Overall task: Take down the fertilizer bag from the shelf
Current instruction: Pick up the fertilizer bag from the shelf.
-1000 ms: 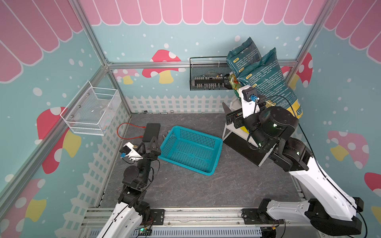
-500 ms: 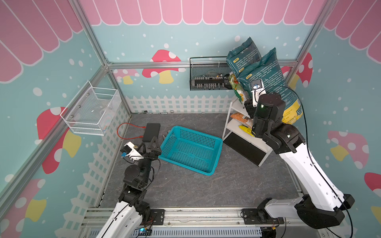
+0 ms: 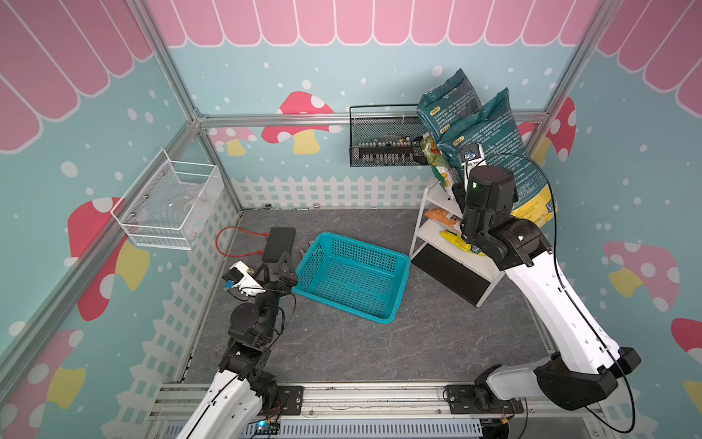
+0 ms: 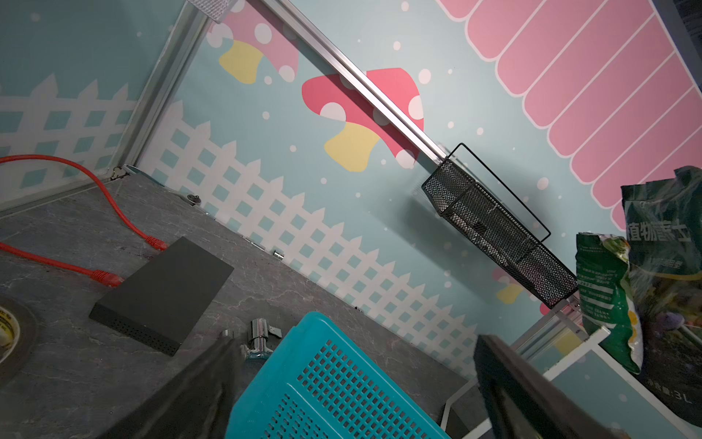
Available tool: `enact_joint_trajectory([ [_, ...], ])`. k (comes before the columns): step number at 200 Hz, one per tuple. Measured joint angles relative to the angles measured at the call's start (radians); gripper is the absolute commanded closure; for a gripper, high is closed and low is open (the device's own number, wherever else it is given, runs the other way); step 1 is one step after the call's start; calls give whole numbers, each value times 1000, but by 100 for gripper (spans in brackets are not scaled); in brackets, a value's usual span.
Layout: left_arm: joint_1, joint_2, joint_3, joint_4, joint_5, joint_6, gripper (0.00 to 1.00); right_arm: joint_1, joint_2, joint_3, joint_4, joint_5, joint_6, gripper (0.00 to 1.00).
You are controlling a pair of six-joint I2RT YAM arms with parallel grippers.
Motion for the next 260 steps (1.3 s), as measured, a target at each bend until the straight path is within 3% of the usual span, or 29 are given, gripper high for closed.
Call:
enact_joint_trajectory([
  [45, 0, 0, 0, 0, 0, 0, 1, -31, 21, 6, 13, -7, 0, 86],
  [71, 0, 0, 0, 0, 0, 0, 1, -46, 21, 14, 17, -10, 16, 100],
  [163, 0, 5, 0, 4, 0, 0, 1, -98, -19, 105, -102, -148, 156, 100],
  [260, 0, 13, 0, 8, 0, 0, 1, -102, -162, 278, -136, -148, 156, 100],
])
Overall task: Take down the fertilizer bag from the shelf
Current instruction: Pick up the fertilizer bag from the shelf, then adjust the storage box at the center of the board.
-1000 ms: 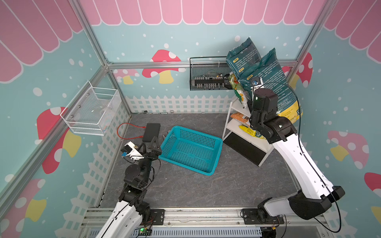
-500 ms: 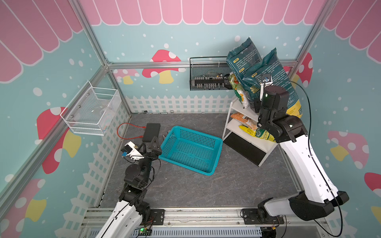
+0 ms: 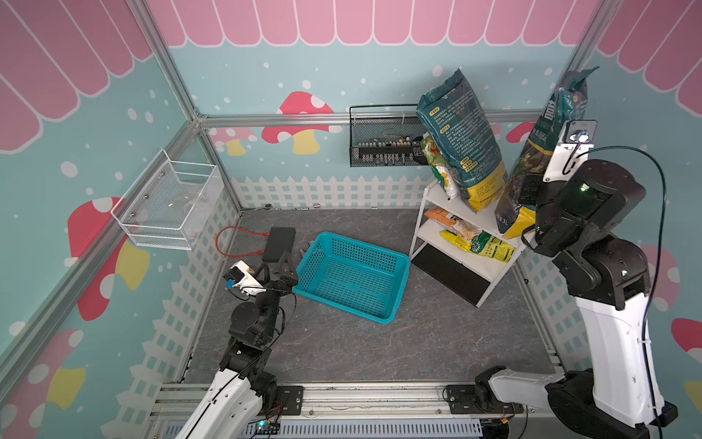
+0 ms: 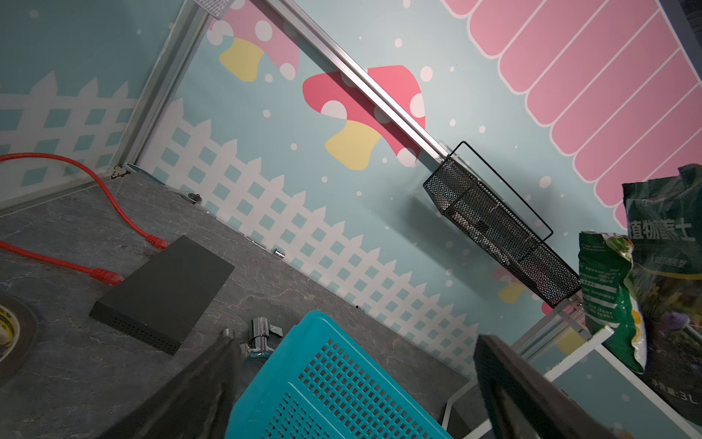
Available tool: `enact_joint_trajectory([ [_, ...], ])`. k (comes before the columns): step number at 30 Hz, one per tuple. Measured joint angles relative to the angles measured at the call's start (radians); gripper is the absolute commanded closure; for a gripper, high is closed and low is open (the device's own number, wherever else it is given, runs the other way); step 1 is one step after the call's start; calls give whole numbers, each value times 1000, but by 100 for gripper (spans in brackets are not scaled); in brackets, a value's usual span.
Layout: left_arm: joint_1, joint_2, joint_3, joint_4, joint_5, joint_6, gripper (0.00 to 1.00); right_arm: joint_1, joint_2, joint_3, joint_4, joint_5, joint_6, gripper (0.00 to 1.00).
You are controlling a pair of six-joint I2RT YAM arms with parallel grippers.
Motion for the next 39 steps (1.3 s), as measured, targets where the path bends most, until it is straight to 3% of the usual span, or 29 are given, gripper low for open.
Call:
enact_joint_trajectory([
  [7, 0, -6, -3, 0, -4, -3, 1, -2, -89, -3, -23, -95, 2, 100],
  [15, 0, -18, -15, 8, -23, -3, 0, -2, -247, -105, -52, -296, 43, 100],
  [29, 4, -18, -28, 14, -31, -5, 1, -1, -345, -365, -96, -910, 140, 100],
  [35, 4, -18, -28, 15, -35, -11, 0, 0, -343, -496, -71, -1061, 182, 100],
  [39, 15, -16, -37, 22, -29, -23, 0, 0, -346, -594, -12, -1099, 217, 100],
])
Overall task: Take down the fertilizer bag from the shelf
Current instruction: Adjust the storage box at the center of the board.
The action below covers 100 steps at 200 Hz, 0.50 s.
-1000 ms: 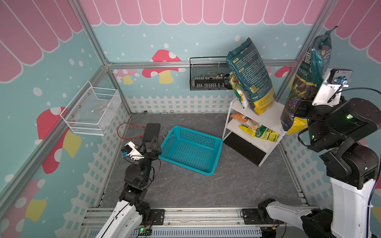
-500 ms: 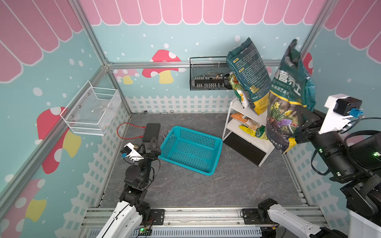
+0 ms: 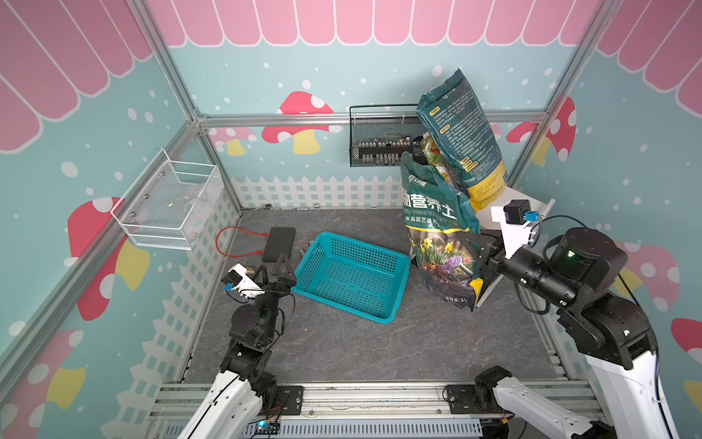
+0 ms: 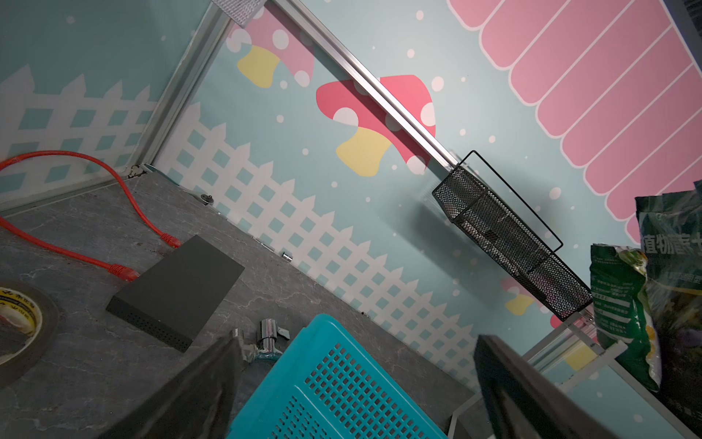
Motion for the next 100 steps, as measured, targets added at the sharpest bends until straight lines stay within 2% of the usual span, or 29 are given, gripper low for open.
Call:
enact_joint_trajectory([
  [22, 65, 63, -6, 28, 76, -28, 0, 0, 14, -85, 74, -20, 43, 100],
  [56, 245, 272, -6, 76, 302, -111, 0, 29, 79, -149, 184, -25, 102, 100],
  [74, 322, 335, -7, 76, 383, -144, 0, 128, 129, -150, 228, 44, 100, 100],
  [100, 389, 334, -47, 142, 452, -188, 0, 310, 216, -150, 301, 177, 78, 100],
])
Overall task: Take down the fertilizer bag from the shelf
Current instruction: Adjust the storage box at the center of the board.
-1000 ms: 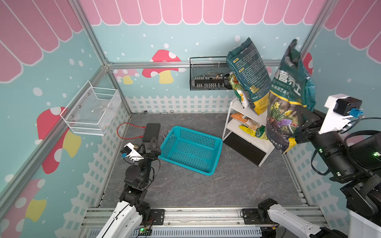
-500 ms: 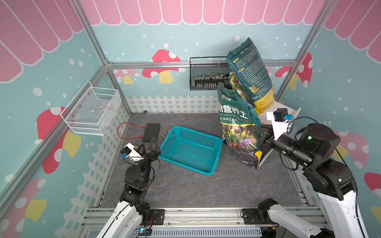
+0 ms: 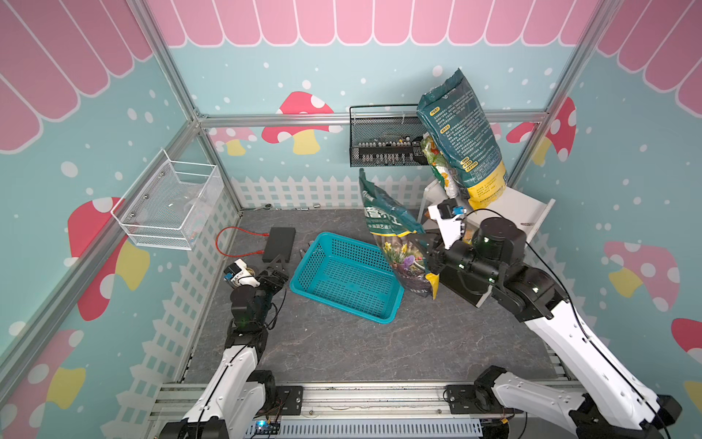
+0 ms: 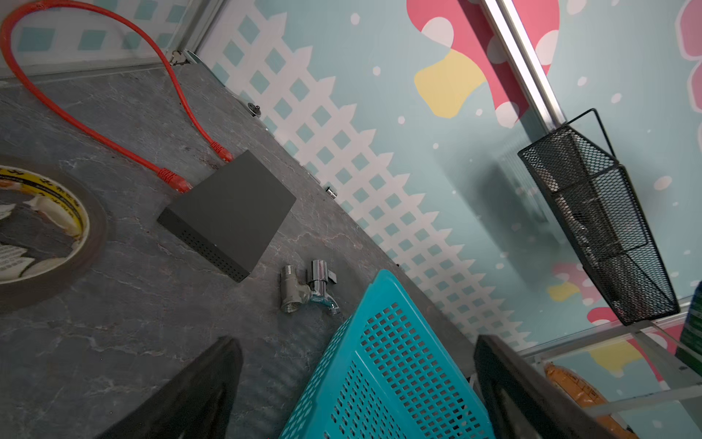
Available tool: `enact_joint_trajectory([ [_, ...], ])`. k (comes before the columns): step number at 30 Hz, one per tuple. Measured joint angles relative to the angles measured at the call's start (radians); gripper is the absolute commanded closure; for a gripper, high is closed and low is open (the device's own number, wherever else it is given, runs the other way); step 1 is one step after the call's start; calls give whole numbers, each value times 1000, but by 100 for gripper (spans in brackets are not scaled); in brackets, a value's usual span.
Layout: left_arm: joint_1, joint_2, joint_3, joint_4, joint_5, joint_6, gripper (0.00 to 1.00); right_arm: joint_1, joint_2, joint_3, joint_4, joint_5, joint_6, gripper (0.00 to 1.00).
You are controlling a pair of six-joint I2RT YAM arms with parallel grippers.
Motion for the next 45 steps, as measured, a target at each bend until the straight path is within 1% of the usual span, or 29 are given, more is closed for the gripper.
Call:
enact_joint_trajectory([
  [2, 18, 3, -29, 39, 29, -21, 0, 48, 45, -1, 43, 45, -1, 100],
  [4, 21, 37, -39, 89, 81, -34, 1, 78, 78, -31, 117, 96, 8, 100],
  [7, 21, 122, -35, 166, 163, -54, 1, 115, 124, -103, 240, 150, 26, 100],
  [11, 26, 289, -24, 295, 284, -104, 2, 124, 208, -174, 365, 249, 76, 100],
  [19, 34, 514, -4, 519, 475, -208, 3, 113, 367, -170, 406, 434, 190, 100],
  [23, 37, 594, 6, 620, 544, -259, 4, 114, 385, -170, 406, 497, 237, 100],
  [25, 37, 636, 6, 673, 570, -291, 6, 116, 385, -171, 421, 515, 252, 100],
  [27, 37, 698, 5, 758, 601, -343, 8, 119, 385, -176, 452, 529, 262, 100],
  [30, 37, 825, 0, 918, 644, -438, 9, 126, 385, -187, 496, 554, 270, 100],
  [31, 35, 885, -2, 977, 659, -485, 12, 129, 385, -194, 510, 565, 270, 100],
  [33, 28, 999, 1, 1022, 682, -565, 14, 132, 385, -207, 528, 582, 270, 100],
  [35, 5, 1104, 14, 1055, 707, -623, 12, 144, 385, -221, 542, 618, 264, 100],
  [36, -5, 1135, 14, 1058, 711, -639, 12, 150, 385, -225, 546, 628, 260, 100],
  [38, -17, 1125, -3, 1070, 708, -655, 11, 173, 391, -227, 560, 663, 243, 100],
  [42, -25, 1011, -50, 1070, 706, -663, 9, 220, 430, -227, 628, 717, 203, 100],
  [45, -60, 931, -50, 1070, 700, -663, 9, 244, 476, -220, 663, 740, 185, 100],
])
